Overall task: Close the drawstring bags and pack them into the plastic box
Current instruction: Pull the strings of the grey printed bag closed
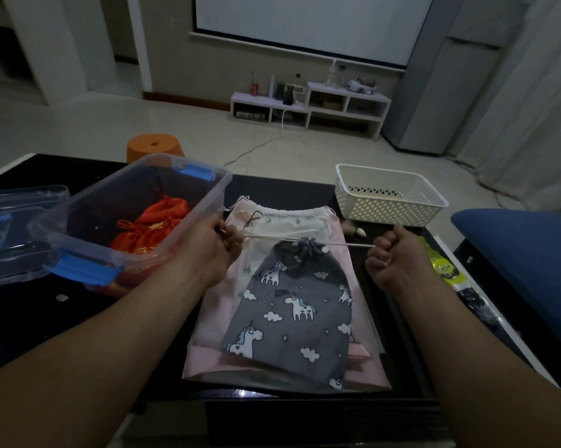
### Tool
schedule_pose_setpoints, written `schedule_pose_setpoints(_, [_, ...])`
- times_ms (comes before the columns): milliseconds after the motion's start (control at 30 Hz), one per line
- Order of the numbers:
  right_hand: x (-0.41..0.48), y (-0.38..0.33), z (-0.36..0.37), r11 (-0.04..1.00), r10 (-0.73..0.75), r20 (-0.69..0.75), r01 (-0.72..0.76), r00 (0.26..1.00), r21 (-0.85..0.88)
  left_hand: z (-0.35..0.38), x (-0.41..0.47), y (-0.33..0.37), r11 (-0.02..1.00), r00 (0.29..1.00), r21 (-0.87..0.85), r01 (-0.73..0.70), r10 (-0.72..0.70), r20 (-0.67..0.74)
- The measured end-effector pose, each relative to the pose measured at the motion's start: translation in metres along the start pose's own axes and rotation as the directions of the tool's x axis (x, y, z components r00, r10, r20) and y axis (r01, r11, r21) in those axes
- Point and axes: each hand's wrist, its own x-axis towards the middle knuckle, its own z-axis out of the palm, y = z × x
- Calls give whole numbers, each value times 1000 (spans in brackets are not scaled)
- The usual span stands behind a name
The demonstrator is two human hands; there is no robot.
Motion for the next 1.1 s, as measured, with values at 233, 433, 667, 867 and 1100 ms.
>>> schedule_pose_setpoints(233, [-2,4,0,1000,-11,-28,10,1000,-27,8,7,-9,989,994,-146,-38,23,-107])
schedule_pose_setpoints(433, [-2,2,-8,997,-45,-68,40,997,-73,17,4,-17,995,987,-72,-75,63,-150])
schedule_pose_setpoints(667, [-55,0,25,448,-469,307,523,828,-725,66,-37,-22,575,889,678,-458,291,354])
schedule_pose_setpoints(867, [-76,4,57,65,-384,677,750,628,-658,104,-52,-36,213,781,751,-625,197,593])
schedule_pose_setpoints(1100, [-57,0,48,597,-315,422,523,850,-608,110,-42,-25,696,879,579,-425,164,447])
